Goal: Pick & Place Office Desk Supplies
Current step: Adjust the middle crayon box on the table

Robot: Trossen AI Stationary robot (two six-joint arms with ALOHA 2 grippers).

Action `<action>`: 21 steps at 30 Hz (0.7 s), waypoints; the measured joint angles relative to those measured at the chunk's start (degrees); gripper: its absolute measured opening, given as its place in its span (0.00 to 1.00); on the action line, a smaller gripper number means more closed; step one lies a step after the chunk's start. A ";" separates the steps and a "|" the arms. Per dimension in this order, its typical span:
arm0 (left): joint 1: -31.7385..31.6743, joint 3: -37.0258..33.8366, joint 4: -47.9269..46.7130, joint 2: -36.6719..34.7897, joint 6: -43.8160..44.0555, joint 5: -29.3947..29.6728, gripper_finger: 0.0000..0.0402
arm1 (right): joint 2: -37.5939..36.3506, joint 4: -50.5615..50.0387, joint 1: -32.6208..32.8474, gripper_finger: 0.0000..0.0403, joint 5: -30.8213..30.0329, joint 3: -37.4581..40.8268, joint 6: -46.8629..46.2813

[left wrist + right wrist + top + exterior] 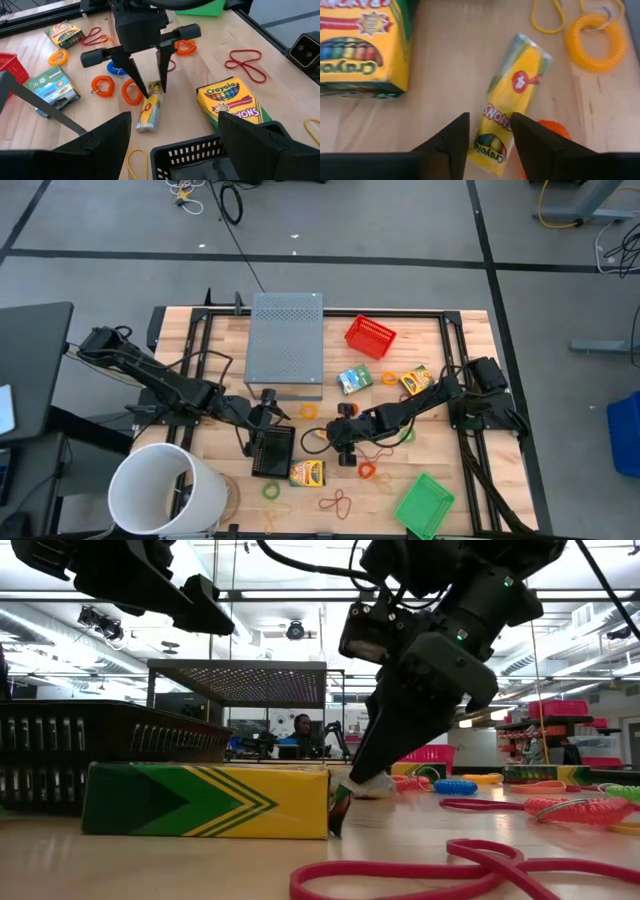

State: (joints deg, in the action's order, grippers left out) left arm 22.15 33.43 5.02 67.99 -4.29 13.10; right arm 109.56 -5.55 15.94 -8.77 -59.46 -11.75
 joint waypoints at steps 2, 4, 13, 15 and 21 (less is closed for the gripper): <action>0.00 0.00 0.17 0.00 0.11 0.00 0.75 | 0.02 -0.11 -0.04 0.30 -0.21 0.02 0.08; 0.00 0.00 0.35 0.00 0.33 0.00 0.75 | 0.02 -0.12 0.01 0.19 -0.27 0.02 0.08; 0.00 0.00 4.50 0.00 -1.11 0.39 0.75 | 0.04 0.95 0.69 0.04 0.31 0.07 0.76; 0.00 0.00 5.44 0.00 -1.38 0.42 0.75 | 0.07 1.08 0.71 0.04 1.12 0.07 0.52; 0.02 0.00 2.17 -0.02 -0.04 -0.22 0.75 | -0.04 1.62 1.10 0.14 5.10 0.14 -1.95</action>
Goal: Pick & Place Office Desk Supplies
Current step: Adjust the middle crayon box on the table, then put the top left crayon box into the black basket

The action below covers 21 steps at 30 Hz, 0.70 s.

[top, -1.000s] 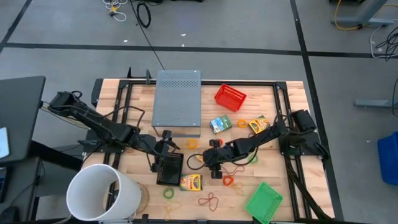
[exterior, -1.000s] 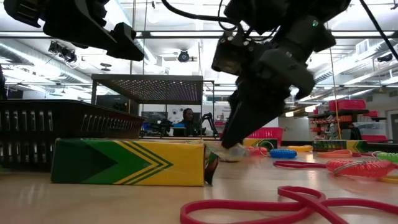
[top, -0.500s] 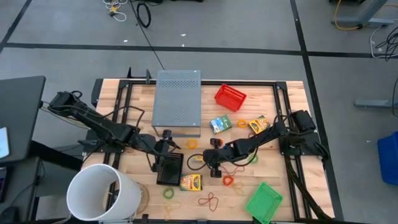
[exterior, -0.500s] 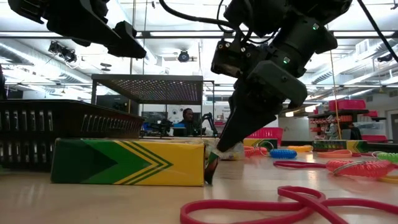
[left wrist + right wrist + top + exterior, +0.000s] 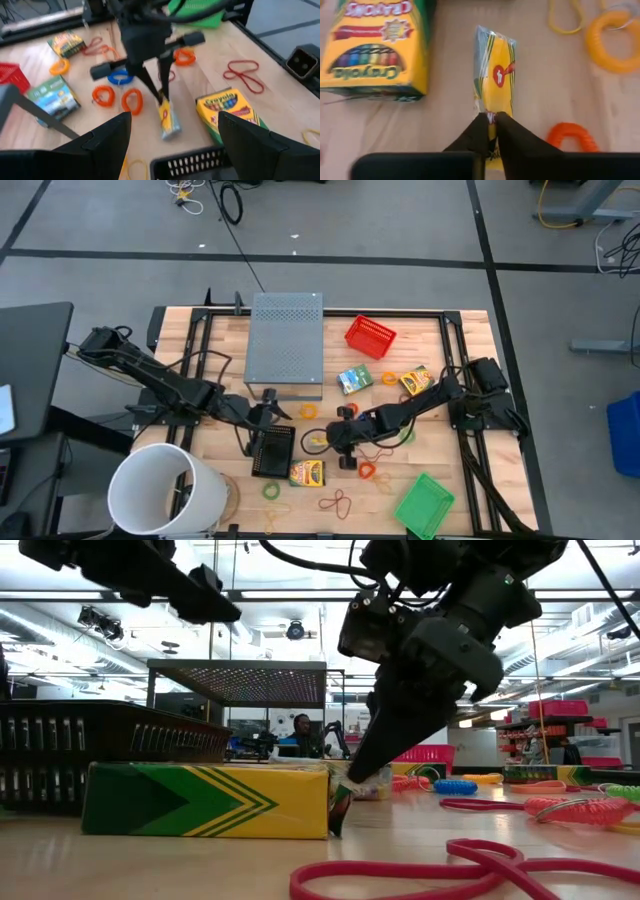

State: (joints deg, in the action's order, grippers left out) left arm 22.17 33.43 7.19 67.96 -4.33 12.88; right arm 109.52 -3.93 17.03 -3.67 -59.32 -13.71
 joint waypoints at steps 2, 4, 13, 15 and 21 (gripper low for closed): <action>0.00 0.00 -0.56 0.00 0.43 -0.01 0.75 | -0.16 0.29 0.67 0.22 0.64 0.08 0.75; 0.00 0.00 -0.41 0.02 0.44 -0.10 0.75 | -0.60 0.41 1.34 0.31 0.77 0.16 2.42; 0.00 0.00 -0.14 0.02 -0.04 -2.45 0.75 | -4.29 -7.92 4.23 0.49 -12.56 -4.25 10.56; 0.00 0.00 -0.11 0.00 -0.16 -2.50 0.75 | -4.46 -17.13 3.95 0.48 -18.32 -8.51 9.82; 0.00 0.00 0.05 0.02 -0.14 -2.89 0.75 | -4.64 -41.15 1.97 0.45 -23.96 -17.15 4.33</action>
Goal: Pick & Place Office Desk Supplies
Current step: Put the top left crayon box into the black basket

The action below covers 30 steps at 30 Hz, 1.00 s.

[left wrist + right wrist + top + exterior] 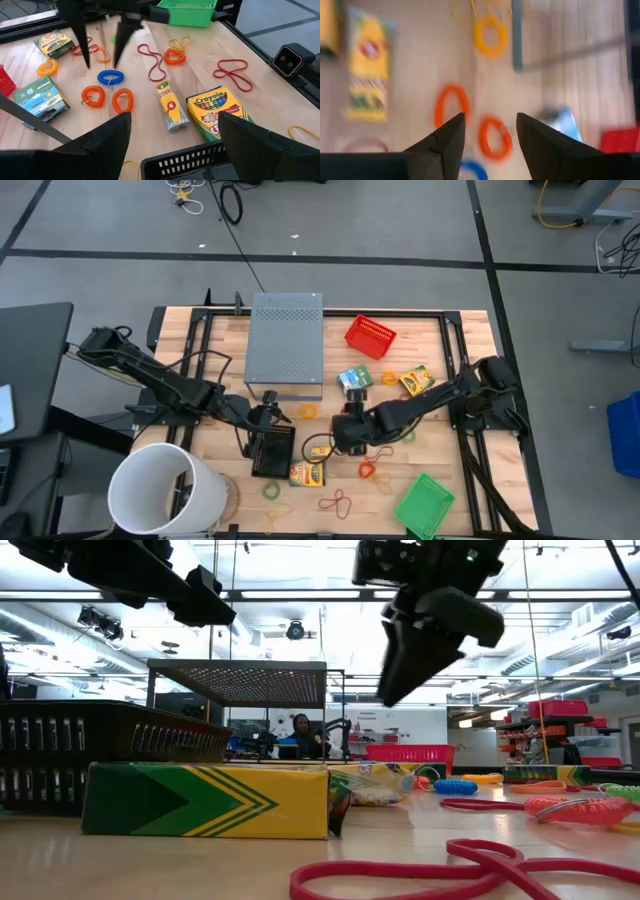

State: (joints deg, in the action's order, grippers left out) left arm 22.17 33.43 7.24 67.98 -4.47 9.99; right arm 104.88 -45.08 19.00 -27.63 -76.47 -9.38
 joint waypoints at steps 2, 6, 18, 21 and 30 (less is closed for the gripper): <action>0.00 0.00 0.08 -0.02 0.03 0.01 0.75 | -0.04 -5.25 -1.16 0.44 2.68 -0.52 -2.31; 0.00 0.00 2.75 0.00 0.59 0.01 0.75 | -0.04 -10.21 -3.57 0.44 9.16 1.24 -5.23; -0.15 -20.12 43.83 -2.43 -0.39 9.76 0.75 | -0.04 1.23 -3.00 0.44 20.47 4.86 -2.86; -0.10 -25.11 47.60 -5.80 1.34 9.68 0.75 | -0.04 2.88 -2.00 0.44 20.82 4.86 -1.85; -0.13 -28.20 41.33 -13.17 -0.18 11.18 0.75 | -0.03 3.56 -6.52 0.44 9.79 4.86 3.13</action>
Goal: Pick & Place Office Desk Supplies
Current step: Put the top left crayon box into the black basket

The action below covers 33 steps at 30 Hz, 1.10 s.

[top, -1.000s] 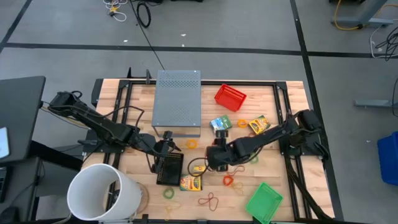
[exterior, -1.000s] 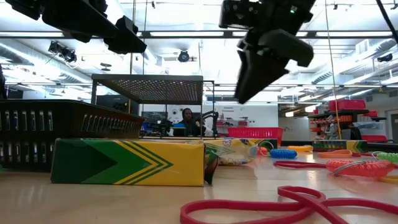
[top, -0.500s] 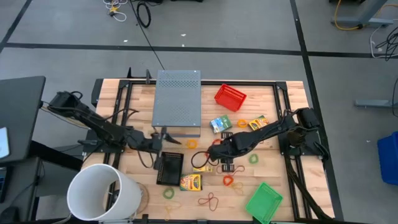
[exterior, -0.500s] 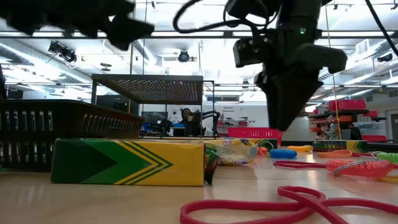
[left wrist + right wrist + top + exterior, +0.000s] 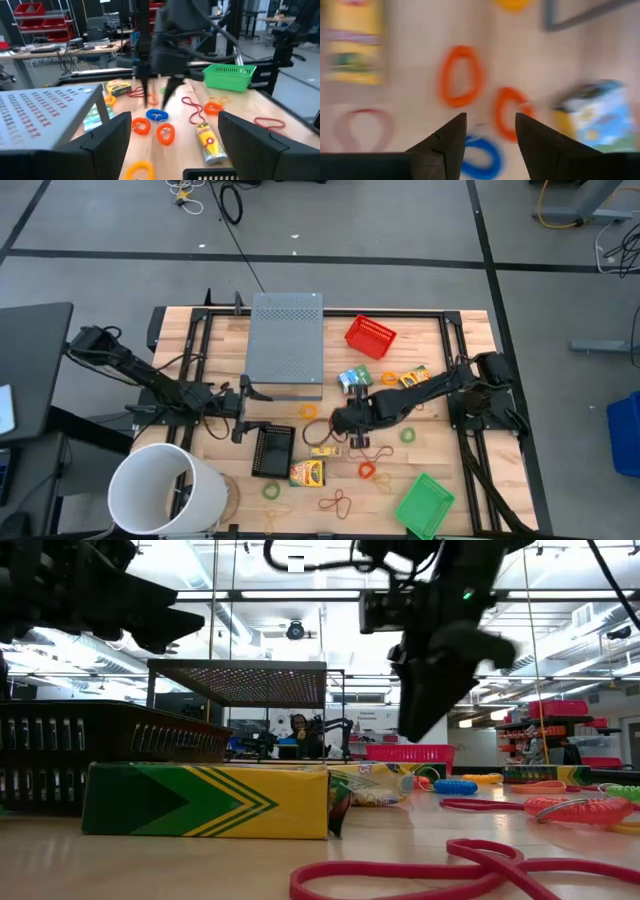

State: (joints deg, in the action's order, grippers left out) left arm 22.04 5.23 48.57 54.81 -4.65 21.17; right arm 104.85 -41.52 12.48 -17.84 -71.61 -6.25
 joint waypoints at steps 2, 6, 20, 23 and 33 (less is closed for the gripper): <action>0.00 0.00 -0.54 -0.46 -1.41 0.14 0.75 | 0.06 0.03 -2.55 0.44 -1.55 0.00 0.76; 0.00 0.00 -1.74 -0.55 -3.64 2.64 0.75 | 0.07 2.61 -7.45 0.44 -3.60 0.92 0.85; 0.00 0.00 -2.46 -0.49 -6.47 2.82 0.75 | 0.20 14.13 -10.81 0.44 -3.05 8.98 3.12; 0.00 0.00 -2.44 -0.49 -6.49 2.81 0.75 | 0.31 15.28 -10.65 0.44 -3.59 9.79 3.13; 0.01 0.02 -1.92 -0.46 -6.50 2.78 0.75 | 2.91 18.05 -8.64 0.43 -10.97 11.15 3.67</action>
State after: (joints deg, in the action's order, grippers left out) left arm 22.05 5.26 46.65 54.35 -11.16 23.94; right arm 107.77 -23.46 3.85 -28.81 -60.47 -2.58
